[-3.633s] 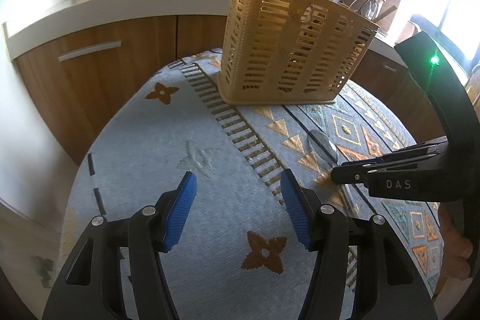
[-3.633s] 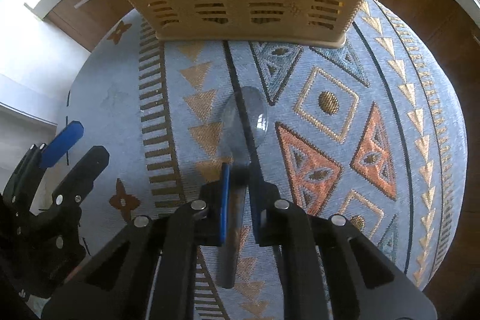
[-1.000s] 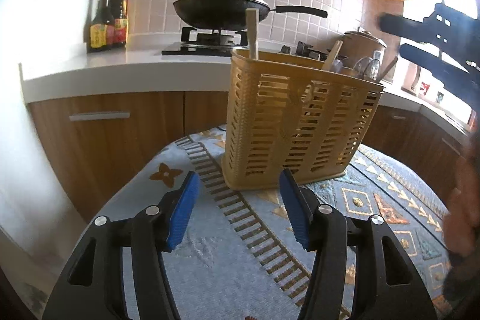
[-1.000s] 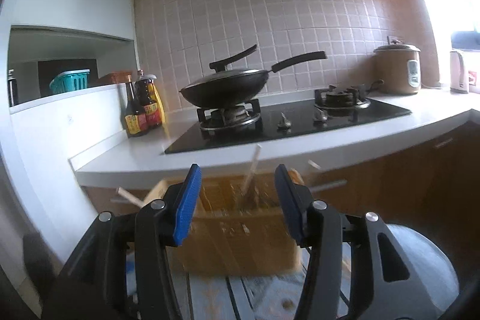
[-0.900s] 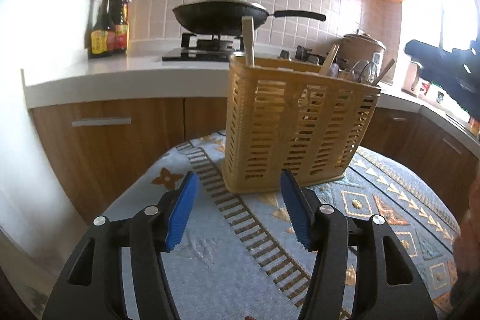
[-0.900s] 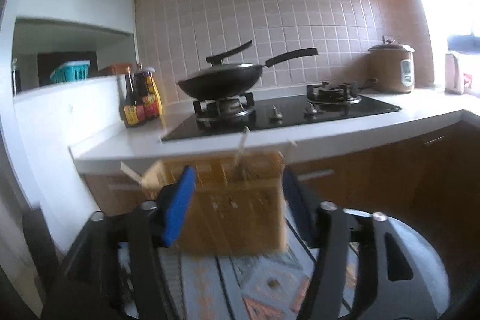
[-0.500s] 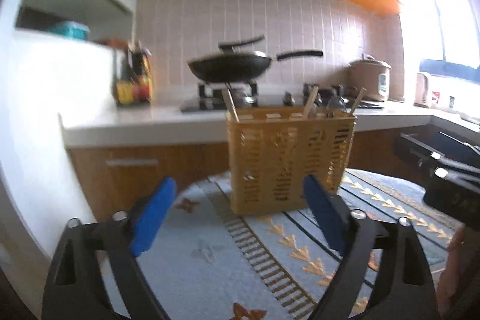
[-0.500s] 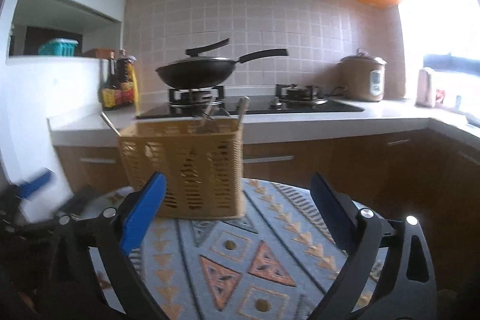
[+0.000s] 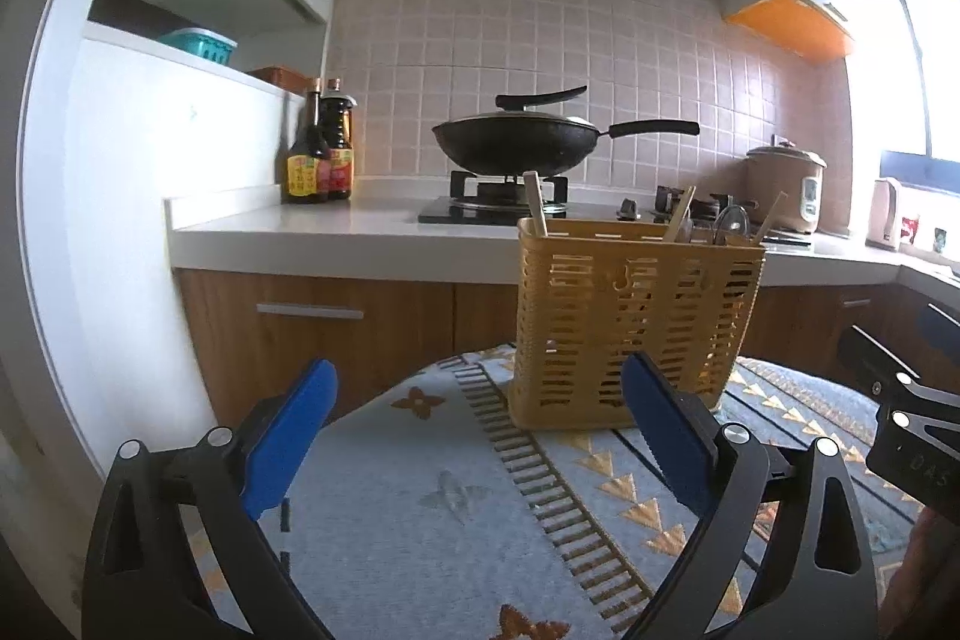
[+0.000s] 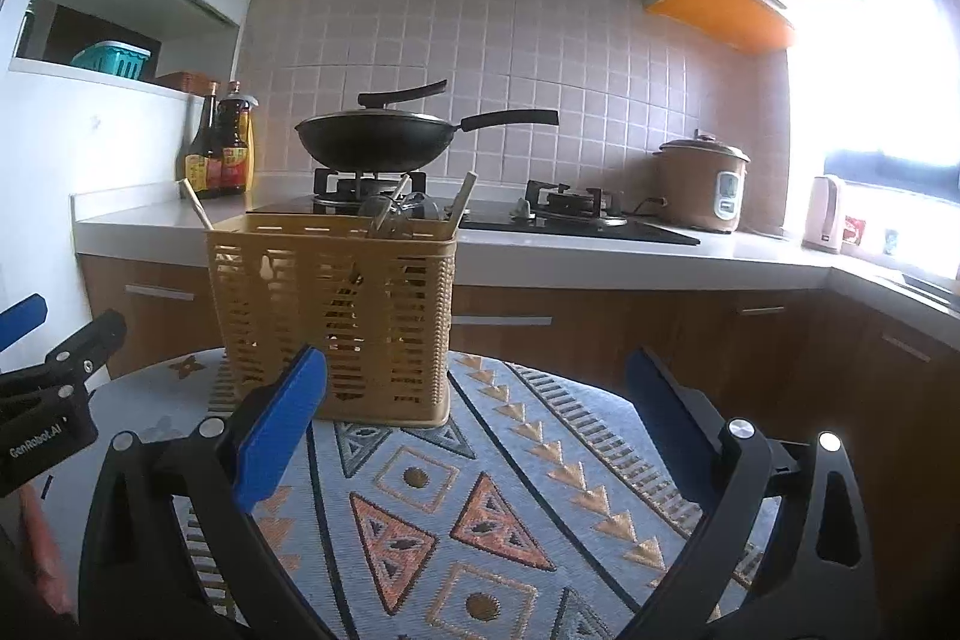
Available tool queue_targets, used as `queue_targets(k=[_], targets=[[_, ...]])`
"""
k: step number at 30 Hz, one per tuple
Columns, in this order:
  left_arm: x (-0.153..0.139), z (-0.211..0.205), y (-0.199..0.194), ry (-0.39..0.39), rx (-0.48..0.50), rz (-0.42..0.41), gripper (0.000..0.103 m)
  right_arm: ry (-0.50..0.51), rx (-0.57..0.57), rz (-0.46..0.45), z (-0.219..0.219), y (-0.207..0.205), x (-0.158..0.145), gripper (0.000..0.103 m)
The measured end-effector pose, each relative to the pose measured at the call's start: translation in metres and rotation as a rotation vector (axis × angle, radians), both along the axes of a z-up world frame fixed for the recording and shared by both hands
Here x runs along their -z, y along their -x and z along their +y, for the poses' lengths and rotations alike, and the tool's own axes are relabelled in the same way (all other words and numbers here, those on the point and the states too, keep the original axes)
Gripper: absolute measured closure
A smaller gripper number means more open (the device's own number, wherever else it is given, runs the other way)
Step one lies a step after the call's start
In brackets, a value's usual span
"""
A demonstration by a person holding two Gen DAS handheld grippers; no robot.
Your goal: Organize utensils
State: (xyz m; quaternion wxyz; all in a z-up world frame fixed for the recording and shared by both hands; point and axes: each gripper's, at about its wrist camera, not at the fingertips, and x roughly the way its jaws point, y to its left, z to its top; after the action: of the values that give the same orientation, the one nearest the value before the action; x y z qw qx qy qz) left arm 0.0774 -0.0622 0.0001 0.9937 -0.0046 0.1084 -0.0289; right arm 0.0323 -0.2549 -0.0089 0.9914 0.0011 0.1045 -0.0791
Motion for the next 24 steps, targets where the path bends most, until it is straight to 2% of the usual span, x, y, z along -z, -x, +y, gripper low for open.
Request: queue_targets(k=[10, 14, 24], targets=[[-0.004, -0.001, 0.009, -0.034, -0.057, -0.052, 0.008, -0.084, -0.004, 0.079, -0.015, -0.016, 0.008, 0.008], [-0.004, -0.003, 0.007, -0.052, -0.069, -0.045, 0.008, -0.111, 0.006, 0.088, -0.021, -0.018, 0.010, 0.008], [-0.004, -0.004, 0.009, -0.070, -0.067, -0.058, 0.008, -0.077, 0.008, 0.064, -0.016, -0.012, 0.008, 0.008]])
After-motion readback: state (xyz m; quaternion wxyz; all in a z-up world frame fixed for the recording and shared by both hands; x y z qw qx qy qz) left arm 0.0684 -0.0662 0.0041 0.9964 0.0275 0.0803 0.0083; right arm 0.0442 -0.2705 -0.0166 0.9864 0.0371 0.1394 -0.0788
